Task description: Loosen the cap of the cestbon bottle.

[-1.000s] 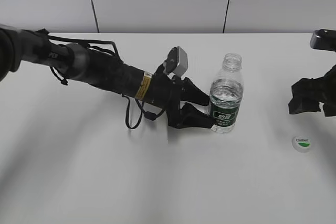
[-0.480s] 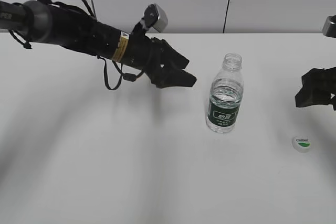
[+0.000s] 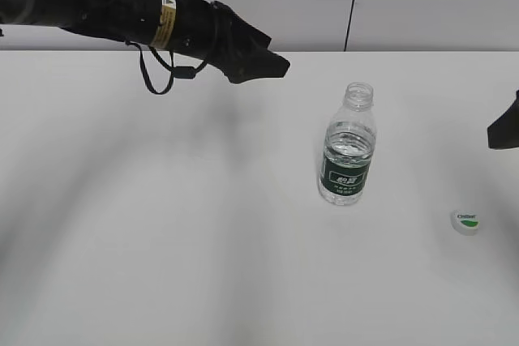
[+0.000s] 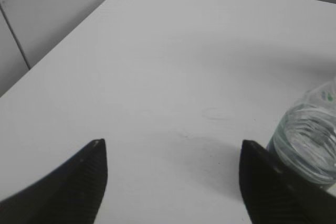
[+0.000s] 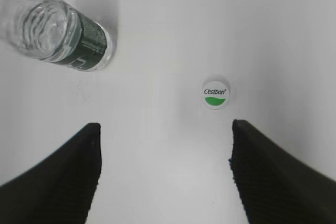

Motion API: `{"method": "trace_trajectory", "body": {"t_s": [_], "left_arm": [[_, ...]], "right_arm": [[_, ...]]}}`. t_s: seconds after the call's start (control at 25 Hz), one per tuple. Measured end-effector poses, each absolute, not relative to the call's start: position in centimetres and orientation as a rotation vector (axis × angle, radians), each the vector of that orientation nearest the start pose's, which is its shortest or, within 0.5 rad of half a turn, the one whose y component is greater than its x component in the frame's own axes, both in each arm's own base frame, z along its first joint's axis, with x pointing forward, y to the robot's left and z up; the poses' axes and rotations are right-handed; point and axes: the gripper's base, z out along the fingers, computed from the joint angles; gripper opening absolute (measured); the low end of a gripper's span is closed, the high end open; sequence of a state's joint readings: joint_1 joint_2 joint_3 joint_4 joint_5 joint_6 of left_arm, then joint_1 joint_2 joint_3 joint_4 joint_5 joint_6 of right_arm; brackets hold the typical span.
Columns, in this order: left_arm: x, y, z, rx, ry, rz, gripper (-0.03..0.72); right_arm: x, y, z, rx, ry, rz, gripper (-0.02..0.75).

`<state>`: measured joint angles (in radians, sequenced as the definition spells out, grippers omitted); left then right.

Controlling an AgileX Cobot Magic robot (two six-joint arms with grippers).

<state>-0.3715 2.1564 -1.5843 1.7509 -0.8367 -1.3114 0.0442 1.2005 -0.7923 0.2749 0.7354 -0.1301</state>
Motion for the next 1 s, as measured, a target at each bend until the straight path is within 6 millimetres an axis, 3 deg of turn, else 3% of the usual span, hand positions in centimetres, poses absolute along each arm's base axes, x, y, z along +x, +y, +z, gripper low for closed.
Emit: {"method": "trace_trajectory", "body": {"t_s": [0.28, 0.6, 0.84, 1.0], "left_arm": [[41.4, -22.9, 21.0, 1.265, 1.678, -0.785, 0.597], [41.5, -22.9, 21.0, 1.301, 1.640, -0.742, 0.594], [42.6, -22.3, 20.7, 1.246, 1.678, -0.577, 0.593], [43.1, -21.4, 19.5, 1.183, 1.759, -0.447, 0.593]], "right_arm": [[19.5, 2.7, 29.2, -0.056, 2.538, 0.295, 0.579], [17.0, 2.8, 30.3, -0.090, 2.557, 0.315, 0.579], [15.4, 2.8, 30.8, -0.115, 2.579, 0.327, 0.579], [14.5, 2.8, 31.2, -0.127, 2.578, 0.330, 0.579]]}}
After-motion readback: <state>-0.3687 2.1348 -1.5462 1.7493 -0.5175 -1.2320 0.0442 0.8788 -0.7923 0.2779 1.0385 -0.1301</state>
